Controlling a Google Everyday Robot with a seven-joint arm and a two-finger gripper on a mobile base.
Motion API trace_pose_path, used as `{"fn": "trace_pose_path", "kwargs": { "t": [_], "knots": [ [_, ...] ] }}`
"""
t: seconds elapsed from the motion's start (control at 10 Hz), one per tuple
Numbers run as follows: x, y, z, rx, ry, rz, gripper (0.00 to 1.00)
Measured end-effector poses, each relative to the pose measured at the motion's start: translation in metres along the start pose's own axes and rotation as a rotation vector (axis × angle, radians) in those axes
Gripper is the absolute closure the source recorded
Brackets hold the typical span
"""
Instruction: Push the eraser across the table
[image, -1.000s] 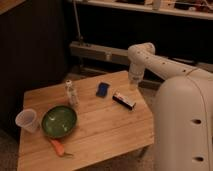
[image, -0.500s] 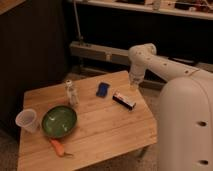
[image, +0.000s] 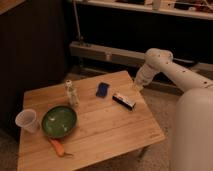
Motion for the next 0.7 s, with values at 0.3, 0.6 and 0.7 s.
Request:
{"fn": "trace_pose_path", "kwargs": {
  "t": [0.3,0.6,0.7],
  "knots": [
    [-0.007,-0.001,0.01,-0.018,0.022,-0.077,1.0],
    [-0.016,0.014,0.038,0.045,0.089,-0.137,1.0],
    [-0.016,0.016,0.046,0.059,0.105,-0.147,1.0]
  ]
}}
